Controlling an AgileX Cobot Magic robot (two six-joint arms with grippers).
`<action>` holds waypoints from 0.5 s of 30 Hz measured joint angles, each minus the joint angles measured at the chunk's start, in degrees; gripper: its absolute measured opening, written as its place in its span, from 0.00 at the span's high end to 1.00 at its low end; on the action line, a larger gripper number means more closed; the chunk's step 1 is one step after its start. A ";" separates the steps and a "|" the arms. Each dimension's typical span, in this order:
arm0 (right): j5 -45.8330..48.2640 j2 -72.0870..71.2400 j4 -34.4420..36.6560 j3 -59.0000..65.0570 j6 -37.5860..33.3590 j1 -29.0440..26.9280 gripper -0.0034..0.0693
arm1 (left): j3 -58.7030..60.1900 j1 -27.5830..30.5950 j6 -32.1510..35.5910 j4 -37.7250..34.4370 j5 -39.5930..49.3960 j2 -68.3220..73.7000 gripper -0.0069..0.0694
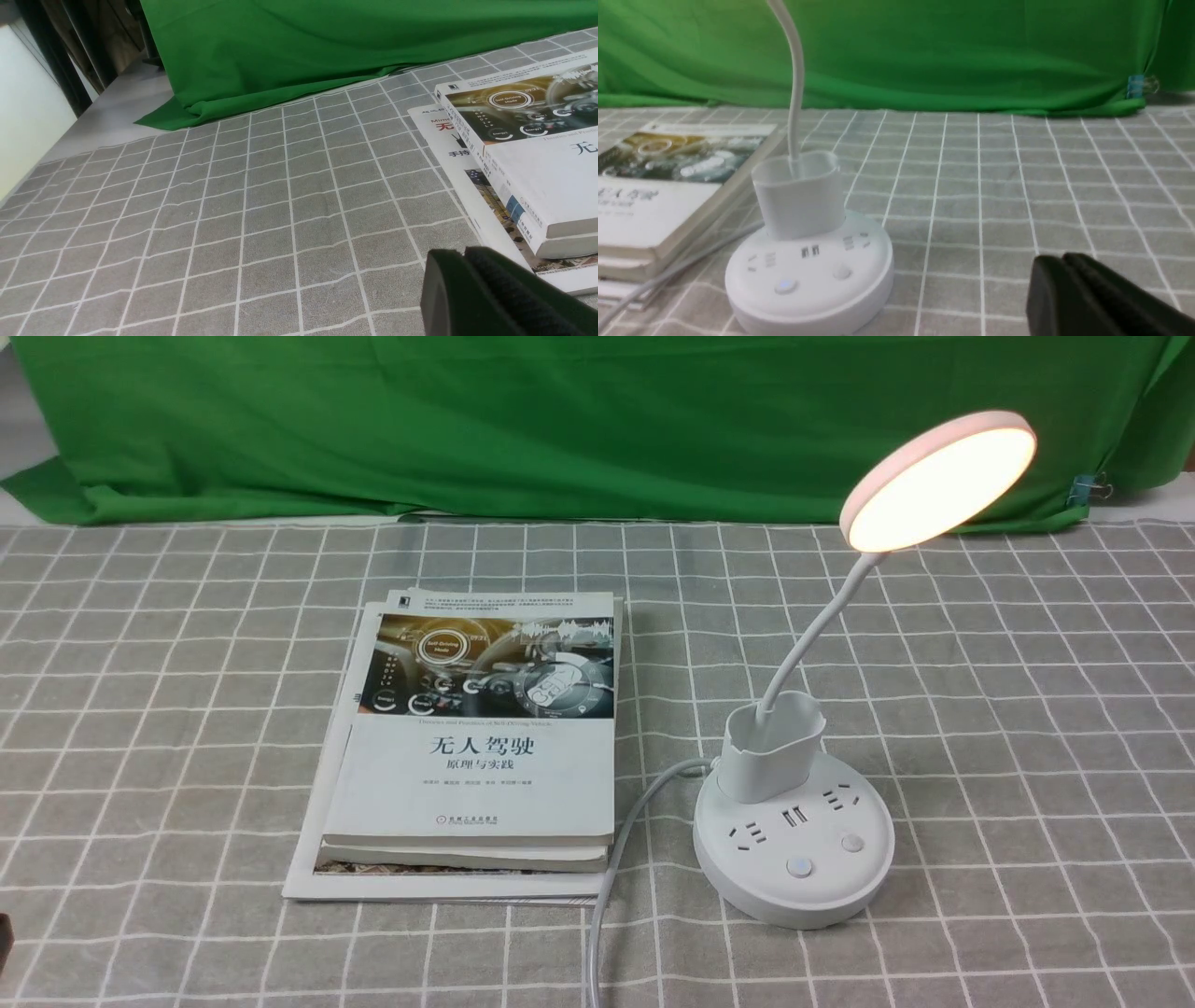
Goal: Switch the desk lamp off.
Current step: Use the right arm to press the button switch on the lamp holder
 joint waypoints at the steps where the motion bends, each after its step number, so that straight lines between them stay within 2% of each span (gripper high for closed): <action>1: -0.41 0.00 0.00 0.00 0.00 0.00 0.88 | 0.00 0.00 0.00 0.00 0.00 0.00 0.88; 15: -22.79 0.00 0.00 0.00 1.30 0.00 0.88 | 0.00 0.00 0.02 0.00 0.00 0.00 0.88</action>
